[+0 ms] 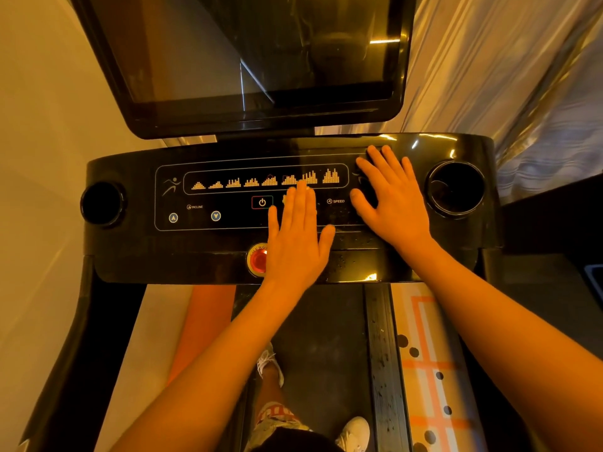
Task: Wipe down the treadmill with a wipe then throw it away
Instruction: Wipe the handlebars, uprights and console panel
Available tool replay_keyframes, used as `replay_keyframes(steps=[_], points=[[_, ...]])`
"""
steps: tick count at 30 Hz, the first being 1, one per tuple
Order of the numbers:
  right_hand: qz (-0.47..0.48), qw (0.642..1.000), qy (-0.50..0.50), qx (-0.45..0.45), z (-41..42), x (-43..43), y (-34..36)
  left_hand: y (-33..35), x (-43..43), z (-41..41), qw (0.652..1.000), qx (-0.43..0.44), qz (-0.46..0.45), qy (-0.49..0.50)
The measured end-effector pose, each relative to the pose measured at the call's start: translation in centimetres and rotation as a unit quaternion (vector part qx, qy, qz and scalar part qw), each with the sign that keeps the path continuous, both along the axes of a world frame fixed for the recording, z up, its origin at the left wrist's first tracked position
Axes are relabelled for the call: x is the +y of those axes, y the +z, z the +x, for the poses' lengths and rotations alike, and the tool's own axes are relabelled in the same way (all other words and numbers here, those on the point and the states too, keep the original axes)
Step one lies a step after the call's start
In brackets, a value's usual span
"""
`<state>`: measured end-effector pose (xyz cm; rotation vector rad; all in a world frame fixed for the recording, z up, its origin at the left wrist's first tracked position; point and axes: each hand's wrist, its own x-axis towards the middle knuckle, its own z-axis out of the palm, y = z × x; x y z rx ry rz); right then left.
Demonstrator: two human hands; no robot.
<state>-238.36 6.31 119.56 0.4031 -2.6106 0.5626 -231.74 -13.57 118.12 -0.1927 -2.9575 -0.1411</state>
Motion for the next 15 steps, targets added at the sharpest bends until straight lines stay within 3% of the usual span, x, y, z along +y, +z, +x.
replay_keyframes(steps=[8,15], points=[[0.0,1.0,0.001,0.003,0.0,0.1,-0.1,4.1,-0.3,-7.2,0.999,0.02,0.024,-0.017],[-0.004,1.0,0.001,0.003,-0.1,0.0,0.0,3.0,-0.6,-5.2,0.998,0.026,0.046,-0.029]])
